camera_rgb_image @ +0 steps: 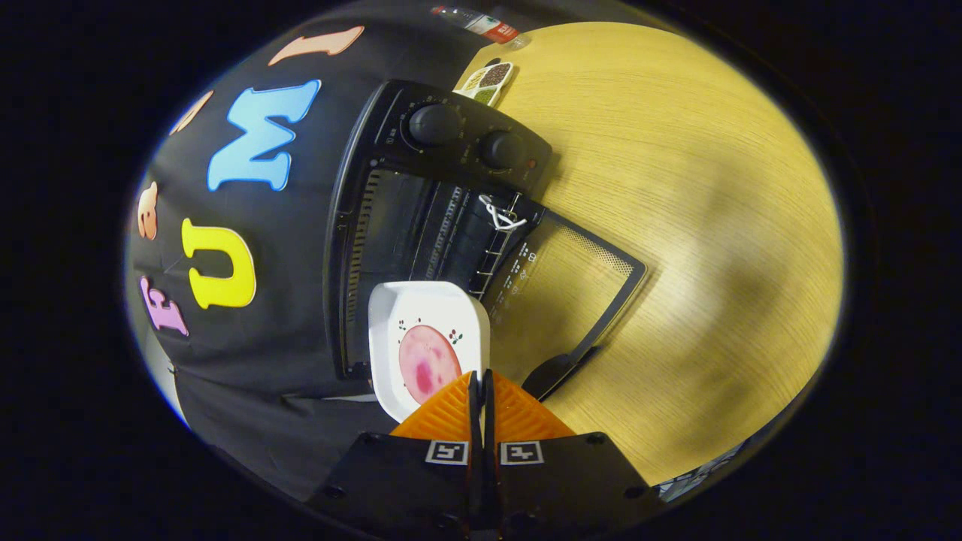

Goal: Open the toaster oven, put the food inside, and close the toaster oven door.

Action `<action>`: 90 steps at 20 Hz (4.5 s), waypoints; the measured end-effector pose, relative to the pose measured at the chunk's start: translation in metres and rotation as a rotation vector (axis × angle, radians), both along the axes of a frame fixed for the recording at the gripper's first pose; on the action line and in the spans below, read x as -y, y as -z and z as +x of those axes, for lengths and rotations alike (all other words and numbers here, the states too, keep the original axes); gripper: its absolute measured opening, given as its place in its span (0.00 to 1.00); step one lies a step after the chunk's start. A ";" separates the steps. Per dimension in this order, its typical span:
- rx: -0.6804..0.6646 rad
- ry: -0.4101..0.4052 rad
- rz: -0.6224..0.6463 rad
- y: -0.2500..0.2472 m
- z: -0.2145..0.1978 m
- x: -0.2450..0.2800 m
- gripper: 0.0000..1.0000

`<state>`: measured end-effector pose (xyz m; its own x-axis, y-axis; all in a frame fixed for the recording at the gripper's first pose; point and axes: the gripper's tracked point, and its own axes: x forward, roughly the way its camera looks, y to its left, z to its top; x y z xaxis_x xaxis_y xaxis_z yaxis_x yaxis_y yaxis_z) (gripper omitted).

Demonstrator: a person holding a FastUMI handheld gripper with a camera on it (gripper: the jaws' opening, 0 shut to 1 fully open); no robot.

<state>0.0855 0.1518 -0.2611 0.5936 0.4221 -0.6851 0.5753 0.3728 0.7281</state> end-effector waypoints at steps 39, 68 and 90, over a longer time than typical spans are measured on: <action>0.155 0.134 -0.033 -0.017 0.049 -0.027 0.98; 0.175 -0.773 -0.830 0.075 -0.060 -0.013 0.98; 0.148 -0.723 -0.965 0.074 -0.049 -0.007 0.97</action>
<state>0.0365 0.1588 -0.3353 0.5315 0.0421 -0.8460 -0.0550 0.9984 0.0151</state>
